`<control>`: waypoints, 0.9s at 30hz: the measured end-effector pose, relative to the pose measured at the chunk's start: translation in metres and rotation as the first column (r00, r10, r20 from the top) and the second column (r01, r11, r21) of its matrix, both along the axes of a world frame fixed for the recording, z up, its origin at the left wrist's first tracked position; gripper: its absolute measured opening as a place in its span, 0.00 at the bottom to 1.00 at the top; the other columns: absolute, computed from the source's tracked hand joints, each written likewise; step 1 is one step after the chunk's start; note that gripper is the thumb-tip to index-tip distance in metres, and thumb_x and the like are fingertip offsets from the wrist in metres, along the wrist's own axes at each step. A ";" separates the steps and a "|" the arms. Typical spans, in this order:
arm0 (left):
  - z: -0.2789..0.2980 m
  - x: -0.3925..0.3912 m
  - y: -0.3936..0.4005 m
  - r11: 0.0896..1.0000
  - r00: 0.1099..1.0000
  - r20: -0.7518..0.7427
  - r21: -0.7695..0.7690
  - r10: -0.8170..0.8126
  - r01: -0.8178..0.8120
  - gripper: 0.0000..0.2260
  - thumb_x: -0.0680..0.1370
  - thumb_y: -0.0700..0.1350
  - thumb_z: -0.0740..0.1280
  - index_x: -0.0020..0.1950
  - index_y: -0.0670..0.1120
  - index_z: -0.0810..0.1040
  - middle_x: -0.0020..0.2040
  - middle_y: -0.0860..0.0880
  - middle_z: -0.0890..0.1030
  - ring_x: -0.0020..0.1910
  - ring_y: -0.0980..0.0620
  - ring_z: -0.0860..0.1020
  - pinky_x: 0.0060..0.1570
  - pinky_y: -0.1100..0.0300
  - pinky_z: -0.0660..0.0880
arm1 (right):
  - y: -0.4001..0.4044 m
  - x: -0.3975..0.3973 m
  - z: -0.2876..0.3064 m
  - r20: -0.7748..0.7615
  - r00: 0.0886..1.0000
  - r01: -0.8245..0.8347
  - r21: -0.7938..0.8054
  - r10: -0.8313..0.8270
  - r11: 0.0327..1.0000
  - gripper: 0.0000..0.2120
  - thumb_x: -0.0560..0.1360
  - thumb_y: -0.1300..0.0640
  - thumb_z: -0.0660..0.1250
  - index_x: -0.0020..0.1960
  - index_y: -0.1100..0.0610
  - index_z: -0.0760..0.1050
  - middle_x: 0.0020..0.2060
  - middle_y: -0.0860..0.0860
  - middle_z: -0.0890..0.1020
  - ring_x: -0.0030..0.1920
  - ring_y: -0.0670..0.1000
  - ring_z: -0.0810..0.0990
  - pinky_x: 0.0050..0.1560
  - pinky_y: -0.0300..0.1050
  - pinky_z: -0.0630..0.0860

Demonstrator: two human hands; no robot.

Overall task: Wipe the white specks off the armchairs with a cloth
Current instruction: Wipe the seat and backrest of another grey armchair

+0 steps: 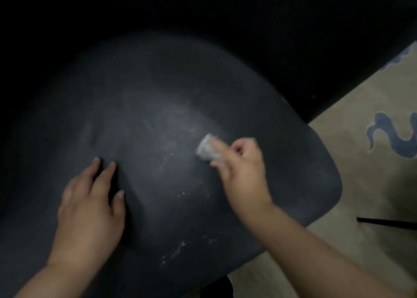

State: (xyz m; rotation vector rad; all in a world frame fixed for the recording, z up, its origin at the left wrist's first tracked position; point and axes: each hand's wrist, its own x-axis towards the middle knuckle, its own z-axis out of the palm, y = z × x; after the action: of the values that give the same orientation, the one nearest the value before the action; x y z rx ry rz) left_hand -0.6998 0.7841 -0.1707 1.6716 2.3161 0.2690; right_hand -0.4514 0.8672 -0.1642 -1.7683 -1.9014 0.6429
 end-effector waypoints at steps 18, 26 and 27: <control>0.011 -0.010 -0.007 0.983 0.970 0.192 0.077 0.151 -0.168 0.21 0.73 0.36 0.70 0.66 0.42 0.76 0.70 0.43 0.71 0.67 0.41 0.67 0.69 0.48 0.62 | 0.059 -0.115 -0.012 0.003 0.965 -0.262 -0.010 0.262 0.965 0.15 0.76 0.54 0.65 0.63 0.48 0.75 0.51 0.51 0.70 0.51 0.50 0.67 0.54 0.45 0.68; 0.010 -0.022 -0.024 0.975 0.960 0.210 0.083 0.186 -0.207 0.21 0.73 0.36 0.70 0.65 0.43 0.77 0.69 0.44 0.71 0.66 0.40 0.68 0.66 0.44 0.65 | 0.086 -0.073 -0.007 0.149 0.948 -0.300 0.122 0.282 0.946 0.17 0.74 0.55 0.67 0.62 0.46 0.77 0.48 0.50 0.67 0.49 0.52 0.69 0.53 0.51 0.72; 0.011 -0.020 -0.024 0.972 0.957 0.212 0.082 0.198 -0.219 0.21 0.73 0.36 0.70 0.66 0.43 0.77 0.70 0.44 0.71 0.66 0.40 0.68 0.65 0.43 0.65 | 0.098 -0.086 -0.010 0.123 0.975 -0.201 0.126 0.185 0.972 0.17 0.74 0.56 0.68 0.63 0.47 0.77 0.49 0.49 0.66 0.51 0.53 0.69 0.57 0.48 0.71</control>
State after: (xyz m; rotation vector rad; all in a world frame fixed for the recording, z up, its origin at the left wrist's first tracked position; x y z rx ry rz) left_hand -0.7201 0.7601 -0.1602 1.3699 2.3578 0.5851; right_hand -0.5378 0.9649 -0.1737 -1.5750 -2.1578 0.4749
